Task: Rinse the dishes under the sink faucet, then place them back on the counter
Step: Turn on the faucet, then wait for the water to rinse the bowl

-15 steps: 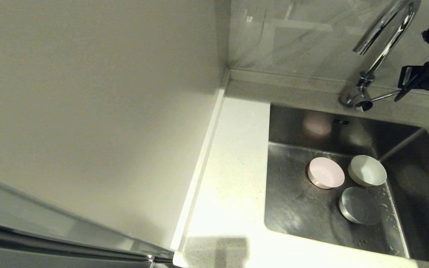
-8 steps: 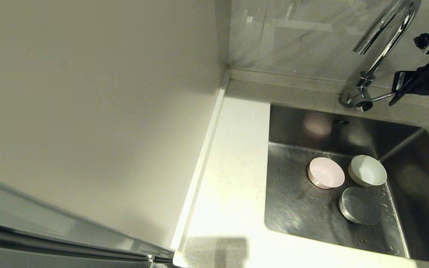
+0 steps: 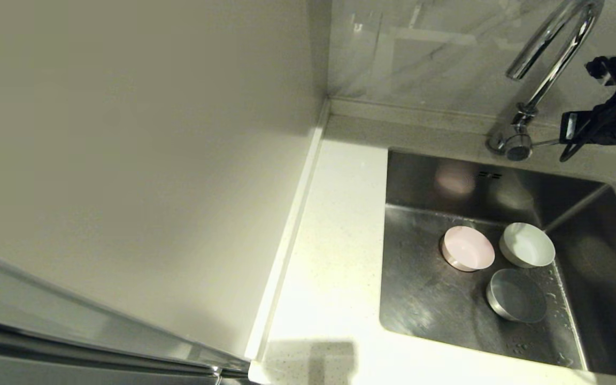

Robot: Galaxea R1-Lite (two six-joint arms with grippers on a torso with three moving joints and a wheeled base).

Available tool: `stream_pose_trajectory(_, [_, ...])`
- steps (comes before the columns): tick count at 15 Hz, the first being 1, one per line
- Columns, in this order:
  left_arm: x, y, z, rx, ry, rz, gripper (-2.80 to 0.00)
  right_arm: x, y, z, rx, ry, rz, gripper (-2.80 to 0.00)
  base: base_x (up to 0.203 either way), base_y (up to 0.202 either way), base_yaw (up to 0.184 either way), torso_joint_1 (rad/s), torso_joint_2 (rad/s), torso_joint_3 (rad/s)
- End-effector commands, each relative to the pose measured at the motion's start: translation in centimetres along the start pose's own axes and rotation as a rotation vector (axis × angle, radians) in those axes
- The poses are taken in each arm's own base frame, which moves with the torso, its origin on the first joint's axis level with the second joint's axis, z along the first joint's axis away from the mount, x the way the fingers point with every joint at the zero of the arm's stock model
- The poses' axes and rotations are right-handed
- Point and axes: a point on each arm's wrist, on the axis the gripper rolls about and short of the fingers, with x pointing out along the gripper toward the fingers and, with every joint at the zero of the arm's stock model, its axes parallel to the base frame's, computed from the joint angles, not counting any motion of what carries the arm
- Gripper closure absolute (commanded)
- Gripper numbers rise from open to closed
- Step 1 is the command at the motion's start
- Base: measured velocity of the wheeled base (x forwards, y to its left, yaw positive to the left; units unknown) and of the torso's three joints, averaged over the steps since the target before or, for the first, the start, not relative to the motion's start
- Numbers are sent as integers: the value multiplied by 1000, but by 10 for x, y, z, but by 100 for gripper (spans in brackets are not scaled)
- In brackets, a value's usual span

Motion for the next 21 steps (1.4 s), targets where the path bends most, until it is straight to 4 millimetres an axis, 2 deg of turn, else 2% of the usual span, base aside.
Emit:
stream_pose_trajectory(1, [0,0,0,-1,-3,0,0,-8,-2,0,-5,24,-3,0,0,0,0,0,0,0])
stream_pose_trajectory(6, [0,0,0,-1,-3,0,0,-21,-10,9,15,-12,-29,0,0,0,0,0,0,0])
stream_pose_trajectory(9, [0,0,0,-1,-3,0,0,-34,-37,21,52,-79,-149,0,0,0,0,0,0,0])
stream_pose_trajectory(13, [0,0,0,-1,-3,1,0,-68,-82,27,101,-128,-276,0,0,0,0,0,0,0])
stream_pose_trajectory(16, [0,0,0,-1,-3,0,0,-89,-99,0,111,-45,-313,0,0,0,0,0,0,0])
stream_pose_trajectory(19, [0,0,0,-1,-3,0,0,-118,-97,-51,112,97,-298,0,0,0,0,0,0,0])
stream_pose_trajectory(21, [0,0,0,-1,-3,1,0,-140,-89,-94,109,226,-284,0,0,0,0,0,0,0])
